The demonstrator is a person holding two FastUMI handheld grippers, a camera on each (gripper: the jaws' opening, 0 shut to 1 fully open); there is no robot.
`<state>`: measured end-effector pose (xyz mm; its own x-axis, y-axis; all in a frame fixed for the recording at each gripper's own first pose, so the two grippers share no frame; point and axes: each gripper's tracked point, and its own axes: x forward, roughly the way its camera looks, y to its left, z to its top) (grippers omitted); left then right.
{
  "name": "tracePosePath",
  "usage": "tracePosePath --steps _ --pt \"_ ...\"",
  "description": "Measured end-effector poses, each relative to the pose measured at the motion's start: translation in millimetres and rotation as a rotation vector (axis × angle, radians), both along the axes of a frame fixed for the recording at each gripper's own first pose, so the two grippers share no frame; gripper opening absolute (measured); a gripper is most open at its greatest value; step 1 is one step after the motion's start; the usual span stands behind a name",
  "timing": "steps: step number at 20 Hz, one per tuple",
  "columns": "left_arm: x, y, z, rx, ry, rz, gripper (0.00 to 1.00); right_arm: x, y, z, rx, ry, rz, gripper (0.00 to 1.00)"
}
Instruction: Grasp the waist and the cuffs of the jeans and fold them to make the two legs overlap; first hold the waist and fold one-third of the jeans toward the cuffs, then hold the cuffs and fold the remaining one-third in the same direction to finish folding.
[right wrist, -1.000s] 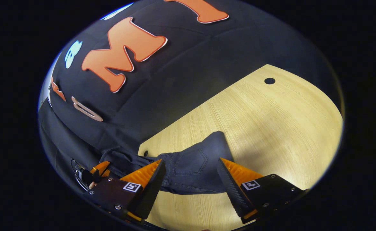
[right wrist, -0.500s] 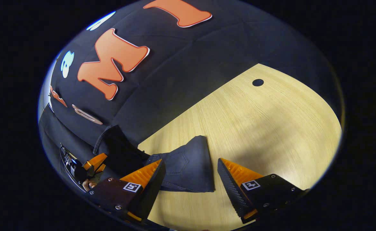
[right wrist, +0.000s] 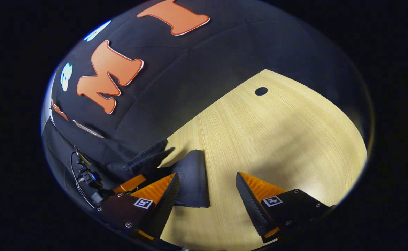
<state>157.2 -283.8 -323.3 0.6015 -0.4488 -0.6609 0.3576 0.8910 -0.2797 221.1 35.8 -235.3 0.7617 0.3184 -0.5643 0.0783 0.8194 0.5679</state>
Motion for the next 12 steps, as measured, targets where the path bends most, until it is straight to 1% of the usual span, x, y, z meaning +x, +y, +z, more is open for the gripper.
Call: tracePosePath --steps 2,6,7,8,9,10,11,12 --pt "-6.9 -3.2 -13.0 0.044 0.007 -0.006 0.01 -1.2 -2.3 -1.9 -0.01 0.001 0.006 0.98" --pt "-17.7 -7.9 -31.4 0.091 0.043 0.007 0.01 -4.6 0.6 -8.7 -0.035 0.014 0.032 0.98" --pt "-19.7 -11.9 -36.2 0.081 0.06 -0.001 0.01 -5.3 1.3 -9.7 -0.04 0.016 0.039 0.98" --pt "-25.3 -22.6 -41.3 0.049 0.09 -0.016 0.01 -7.1 2.7 -10.1 -0.042 0.019 0.047 0.98" --pt "-34.7 -34.2 -39.8 0.001 0.132 -0.04 0.25 -8.5 3.5 -9.8 -0.042 0.021 0.055 0.98" --pt "-52.2 -46.1 -41.1 -0.068 0.183 -0.065 0.5 -9.7 5.5 -10.0 -0.043 0.023 0.062 0.98" --pt "-62.7 -58.2 -37.0 -0.109 0.222 -0.083 0.74 -11.6 5.4 -9.9 -0.046 0.022 0.068 0.98" --pt "-70.7 -62.2 -37.9 -0.109 0.224 -0.091 0.98 -14.0 4.0 -9.7 -0.057 0.02 0.072 0.98"
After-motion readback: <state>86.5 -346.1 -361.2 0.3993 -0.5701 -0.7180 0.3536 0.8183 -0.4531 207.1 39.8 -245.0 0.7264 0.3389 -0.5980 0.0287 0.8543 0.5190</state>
